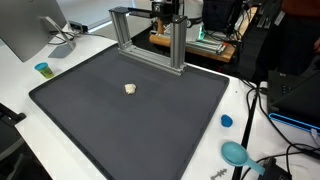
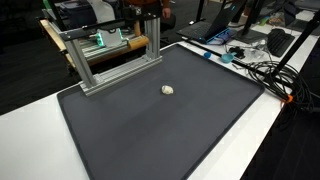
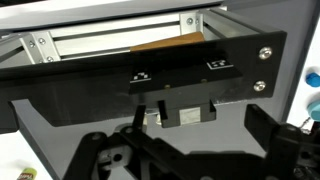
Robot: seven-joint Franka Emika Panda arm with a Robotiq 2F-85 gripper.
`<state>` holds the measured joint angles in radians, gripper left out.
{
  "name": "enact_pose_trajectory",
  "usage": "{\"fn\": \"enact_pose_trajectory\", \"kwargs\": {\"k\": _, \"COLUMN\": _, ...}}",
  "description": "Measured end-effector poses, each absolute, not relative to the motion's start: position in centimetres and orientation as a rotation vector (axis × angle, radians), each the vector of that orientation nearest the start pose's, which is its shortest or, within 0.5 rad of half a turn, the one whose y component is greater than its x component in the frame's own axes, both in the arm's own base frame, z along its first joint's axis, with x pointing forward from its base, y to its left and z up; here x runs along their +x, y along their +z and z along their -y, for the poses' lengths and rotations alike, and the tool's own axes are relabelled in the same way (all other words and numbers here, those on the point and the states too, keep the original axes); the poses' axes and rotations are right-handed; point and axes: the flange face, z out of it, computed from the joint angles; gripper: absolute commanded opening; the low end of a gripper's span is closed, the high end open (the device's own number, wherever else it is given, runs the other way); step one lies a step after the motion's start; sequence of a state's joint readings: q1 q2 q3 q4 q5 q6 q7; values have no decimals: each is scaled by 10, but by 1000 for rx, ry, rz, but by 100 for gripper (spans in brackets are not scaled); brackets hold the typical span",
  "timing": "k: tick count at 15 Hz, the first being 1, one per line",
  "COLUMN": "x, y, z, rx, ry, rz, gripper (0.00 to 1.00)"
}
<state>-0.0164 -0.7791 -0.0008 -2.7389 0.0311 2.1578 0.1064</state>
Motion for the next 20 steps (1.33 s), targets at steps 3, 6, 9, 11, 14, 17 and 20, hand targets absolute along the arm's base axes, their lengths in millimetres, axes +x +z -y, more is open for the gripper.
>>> {"fn": "enact_pose_trajectory", "kwargs": {"k": 3, "x": 327, "y": 468, "z": 2, "rx": -3083, "ry": -338, "rz": -202, "gripper": 100}}
{"fn": "enact_pose_trajectory", "kwargs": {"k": 6, "x": 328, "y": 468, "z": -2, "rx": -3089, "ry": -362, "rz": -188, "gripper": 100}}
{"fn": "enact_pose_trajectory", "kwargs": {"k": 9, "x": 332, "y": 465, "z": -4, "rx": -3096, "ry": -390, "rz": -178, "gripper": 100}}
{"fn": "enact_pose_trajectory", "kwargs": {"k": 11, "x": 336, "y": 463, "z": -4, "rx": -3094, "ry": -411, "rz": -178, "gripper": 100}}
{"fn": "enact_pose_trajectory", "kwargs": {"k": 14, "x": 340, "y": 456, "z": -2, "rx": -3099, "ry": -400, "rz": -185, "gripper": 100}}
{"fn": "enact_pose_trajectory", "kwargs": {"k": 17, "x": 342, "y": 447, "z": -1, "rx": -3110, "ry": -353, "rz": -182, "gripper": 100}}
{"fn": "enact_pose_trajectory", "kwargs": {"k": 20, "x": 343, "y": 442, "z": -1, "rx": -3119, "ry": -315, "rz": -155, "gripper": 100}}
